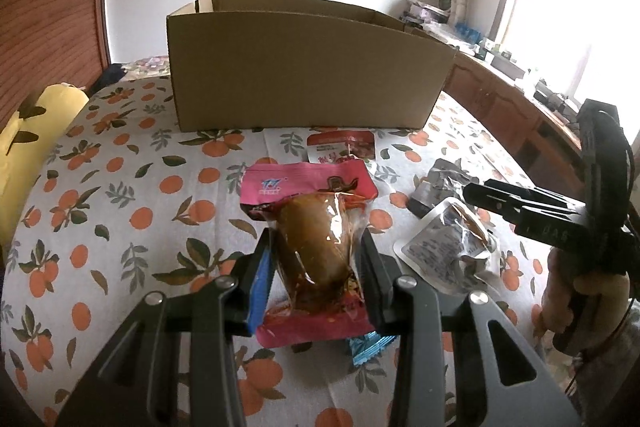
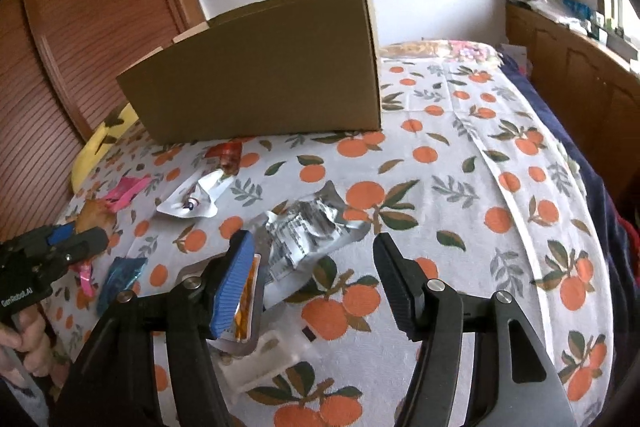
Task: Organize snacks
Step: 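Pinch the small white sachet with the right tool and lift it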
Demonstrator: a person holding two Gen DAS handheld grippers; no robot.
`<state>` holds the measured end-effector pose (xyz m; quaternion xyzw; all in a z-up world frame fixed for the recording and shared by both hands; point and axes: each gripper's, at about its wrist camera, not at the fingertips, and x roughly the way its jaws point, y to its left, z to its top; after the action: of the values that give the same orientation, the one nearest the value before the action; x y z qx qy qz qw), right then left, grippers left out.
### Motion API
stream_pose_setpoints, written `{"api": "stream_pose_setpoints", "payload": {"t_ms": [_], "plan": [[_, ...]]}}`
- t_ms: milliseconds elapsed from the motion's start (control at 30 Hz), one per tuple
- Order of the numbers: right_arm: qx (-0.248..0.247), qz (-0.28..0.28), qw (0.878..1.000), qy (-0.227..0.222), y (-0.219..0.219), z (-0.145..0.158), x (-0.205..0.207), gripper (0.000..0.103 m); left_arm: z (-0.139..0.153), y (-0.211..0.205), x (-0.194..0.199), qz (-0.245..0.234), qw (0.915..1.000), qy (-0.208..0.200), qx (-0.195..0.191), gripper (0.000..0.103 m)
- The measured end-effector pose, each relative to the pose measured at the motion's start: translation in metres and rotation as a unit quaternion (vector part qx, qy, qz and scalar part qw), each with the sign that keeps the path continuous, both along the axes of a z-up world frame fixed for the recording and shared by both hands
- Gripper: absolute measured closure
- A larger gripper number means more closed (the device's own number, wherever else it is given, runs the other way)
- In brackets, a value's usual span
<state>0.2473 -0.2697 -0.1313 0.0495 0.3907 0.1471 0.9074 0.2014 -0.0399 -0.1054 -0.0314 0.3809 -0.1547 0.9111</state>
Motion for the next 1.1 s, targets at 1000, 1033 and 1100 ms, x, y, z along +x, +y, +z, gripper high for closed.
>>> {"api": "stream_pose_setpoints", "payload": {"t_ms": [1000, 1033, 1100], "plan": [[0.106, -0.041, 0.992, 0.059, -0.029, 0.007, 0.029, 0.087, -0.001, 0.001, -0.004, -0.004, 1.0000, -0.001, -0.008, 0.066], [0.105, -0.040, 0.992, 0.055, -0.028, 0.010, 0.028, 0.088, -0.001, 0.001, -0.004, -0.004, 1.0000, -0.002, -0.008, 0.066], [0.101, -0.038, 0.993, 0.046, -0.026, 0.016, 0.026, 0.089, 0.000, 0.001, -0.005, -0.002, 1.0000, -0.003, -0.009, 0.066]]}}
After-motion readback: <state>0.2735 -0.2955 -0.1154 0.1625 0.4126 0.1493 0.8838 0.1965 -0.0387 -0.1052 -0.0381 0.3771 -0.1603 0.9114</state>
